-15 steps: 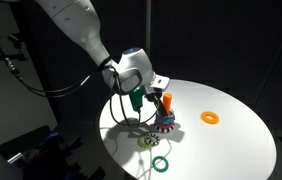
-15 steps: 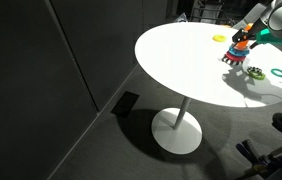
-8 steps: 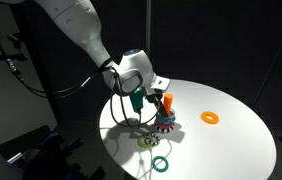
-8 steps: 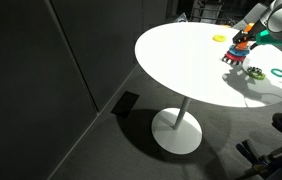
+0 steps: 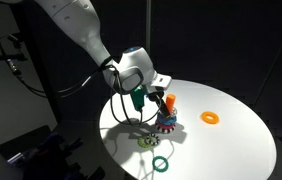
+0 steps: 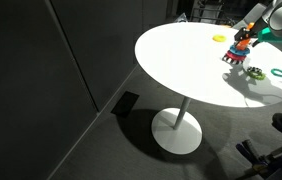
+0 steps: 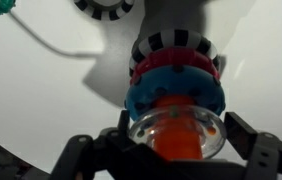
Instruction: Place the clear ring on the table
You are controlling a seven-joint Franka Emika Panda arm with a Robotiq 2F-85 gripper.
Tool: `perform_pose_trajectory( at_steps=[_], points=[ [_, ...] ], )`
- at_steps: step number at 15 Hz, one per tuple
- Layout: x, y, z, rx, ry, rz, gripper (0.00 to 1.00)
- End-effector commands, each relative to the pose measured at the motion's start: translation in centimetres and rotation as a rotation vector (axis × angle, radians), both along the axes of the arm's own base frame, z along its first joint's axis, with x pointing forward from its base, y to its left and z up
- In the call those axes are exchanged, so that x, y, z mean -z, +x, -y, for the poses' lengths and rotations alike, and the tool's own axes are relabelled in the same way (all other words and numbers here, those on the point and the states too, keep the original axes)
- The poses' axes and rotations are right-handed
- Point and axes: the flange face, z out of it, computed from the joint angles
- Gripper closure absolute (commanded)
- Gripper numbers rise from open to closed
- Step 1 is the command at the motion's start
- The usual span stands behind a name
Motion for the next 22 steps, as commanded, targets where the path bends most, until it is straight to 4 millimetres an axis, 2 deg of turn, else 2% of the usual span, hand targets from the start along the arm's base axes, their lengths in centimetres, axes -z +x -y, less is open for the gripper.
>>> perform_pose_trajectory(
  at_steps=[1, 10, 13, 18, 22],
  points=[
    [-2.6, 0.1, 0.2, 0.013, 0.000, 0.028, 0.32],
    [-9.5, -0.3, -0.7, -0.003, 0.018, 0.116, 0.32],
    [-11.1, -0.7, -1.4, -0.019, 0.036, 0.126, 0.32],
    [-11.7, -1.8, -3.1, -0.056, 0.056, 0.108, 0.32],
    [-10.0, -2.5, -4.6, -0.088, 0.057, 0.059, 0.32]
  ],
)
